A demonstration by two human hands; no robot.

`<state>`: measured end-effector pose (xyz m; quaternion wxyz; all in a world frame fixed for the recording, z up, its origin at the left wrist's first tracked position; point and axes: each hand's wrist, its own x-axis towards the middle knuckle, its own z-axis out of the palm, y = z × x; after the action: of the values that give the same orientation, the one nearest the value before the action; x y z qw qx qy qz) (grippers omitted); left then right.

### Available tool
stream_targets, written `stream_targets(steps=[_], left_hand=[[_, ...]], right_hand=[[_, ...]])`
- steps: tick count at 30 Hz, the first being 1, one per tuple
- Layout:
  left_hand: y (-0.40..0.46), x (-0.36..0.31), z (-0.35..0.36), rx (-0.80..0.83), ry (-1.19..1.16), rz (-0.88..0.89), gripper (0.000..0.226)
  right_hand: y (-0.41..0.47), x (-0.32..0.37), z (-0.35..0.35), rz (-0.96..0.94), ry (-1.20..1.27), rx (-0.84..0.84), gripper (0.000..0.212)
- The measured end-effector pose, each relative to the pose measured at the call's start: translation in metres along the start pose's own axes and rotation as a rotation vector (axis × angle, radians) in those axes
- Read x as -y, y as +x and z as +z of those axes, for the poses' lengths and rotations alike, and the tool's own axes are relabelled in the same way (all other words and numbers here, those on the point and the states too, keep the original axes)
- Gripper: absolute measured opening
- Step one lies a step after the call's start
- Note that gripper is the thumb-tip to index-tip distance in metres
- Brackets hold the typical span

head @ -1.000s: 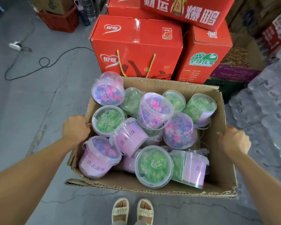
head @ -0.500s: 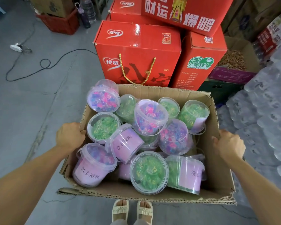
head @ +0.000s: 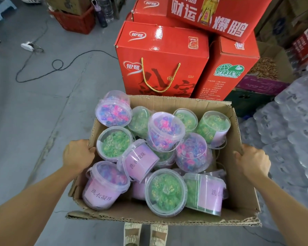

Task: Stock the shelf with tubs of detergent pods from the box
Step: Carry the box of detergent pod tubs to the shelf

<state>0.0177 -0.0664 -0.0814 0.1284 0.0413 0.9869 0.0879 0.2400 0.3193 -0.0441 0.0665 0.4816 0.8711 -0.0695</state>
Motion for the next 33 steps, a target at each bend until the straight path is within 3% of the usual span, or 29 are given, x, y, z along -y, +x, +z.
stream_targets(steps=[9,17,33], left_hand=[[-0.016,0.009,-0.025,0.027,0.021,-0.025,0.029],[-0.052,0.046,-0.081,0.005,0.008,-0.141,0.017],[-0.063,0.205,-0.202,-0.079,0.0,-0.309,0.014]], right_hand=[[-0.008,0.008,-0.023,-0.035,0.018,0.024,0.019],[-0.032,0.04,-0.066,-0.122,0.027,-0.002,0.023],[-0.088,0.217,-0.123,-0.376,-0.008,0.028,0.029]])
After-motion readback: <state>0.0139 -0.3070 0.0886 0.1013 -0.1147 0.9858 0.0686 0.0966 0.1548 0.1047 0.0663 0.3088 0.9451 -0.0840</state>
